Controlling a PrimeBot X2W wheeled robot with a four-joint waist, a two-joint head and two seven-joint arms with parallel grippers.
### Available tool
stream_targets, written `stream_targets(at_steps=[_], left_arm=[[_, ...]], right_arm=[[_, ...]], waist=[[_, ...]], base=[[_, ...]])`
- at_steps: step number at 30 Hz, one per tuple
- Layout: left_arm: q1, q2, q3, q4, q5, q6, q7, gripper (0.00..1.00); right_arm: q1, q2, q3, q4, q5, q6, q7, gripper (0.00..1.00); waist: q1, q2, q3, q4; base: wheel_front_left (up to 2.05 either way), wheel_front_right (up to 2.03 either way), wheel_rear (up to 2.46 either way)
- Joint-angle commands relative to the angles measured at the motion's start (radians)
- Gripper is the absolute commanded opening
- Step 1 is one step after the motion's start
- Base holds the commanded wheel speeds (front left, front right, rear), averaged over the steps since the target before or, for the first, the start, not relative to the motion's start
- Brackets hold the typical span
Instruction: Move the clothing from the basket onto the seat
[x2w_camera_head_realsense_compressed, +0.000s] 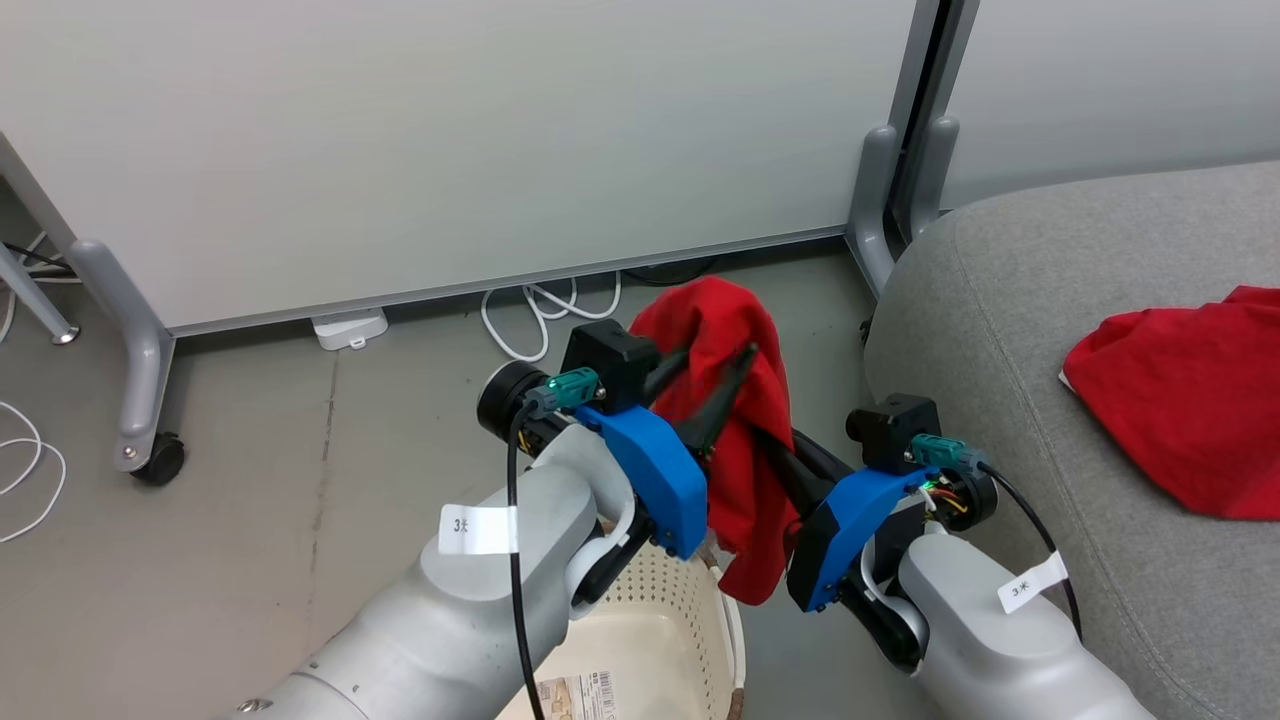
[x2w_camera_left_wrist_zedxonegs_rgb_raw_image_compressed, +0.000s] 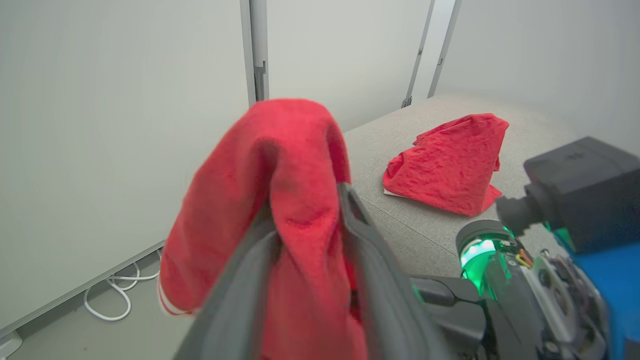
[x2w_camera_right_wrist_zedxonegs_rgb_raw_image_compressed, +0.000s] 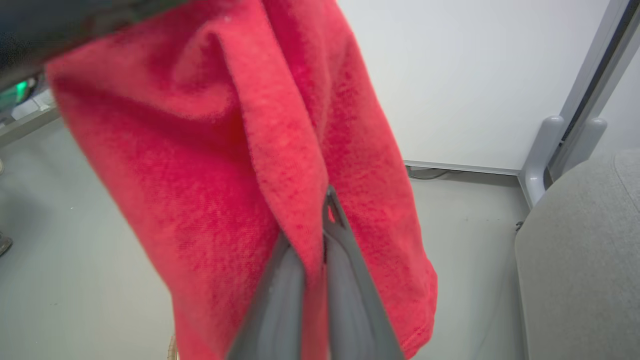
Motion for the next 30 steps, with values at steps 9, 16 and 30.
stream_targets(at_steps=[9, 16, 30], left_arm=[[0.017, 0.008, 0.054, -0.023, 0.037, 0.008, -0.006, 1.00], [0.138, 0.065, 0.217, -0.156, 0.154, 0.026, -0.006, 1.00], [0.525, 0.112, 0.594, -0.471, 0.456, 0.011, -0.006, 1.00]], right_arm=[[-0.017, -0.014, -0.005, -0.011, 0.018, 0.000, -0.007, 0.00], [-0.005, -0.032, -0.042, -0.038, 0.007, 0.000, -0.007, 0.00], [0.035, -0.055, -0.123, -0.084, -0.036, 0.000, -0.007, 0.00]], waist=[[0.0000, 0.0000, 0.000, 0.002], [0.0000, 0.0000, -0.001, 0.004], [0.0000, 0.0000, 0.001, 0.016]], base=[[0.00, 0.00, 0.00], [0.00, 0.00, 0.00], [0.00, 0.00, 0.00]])
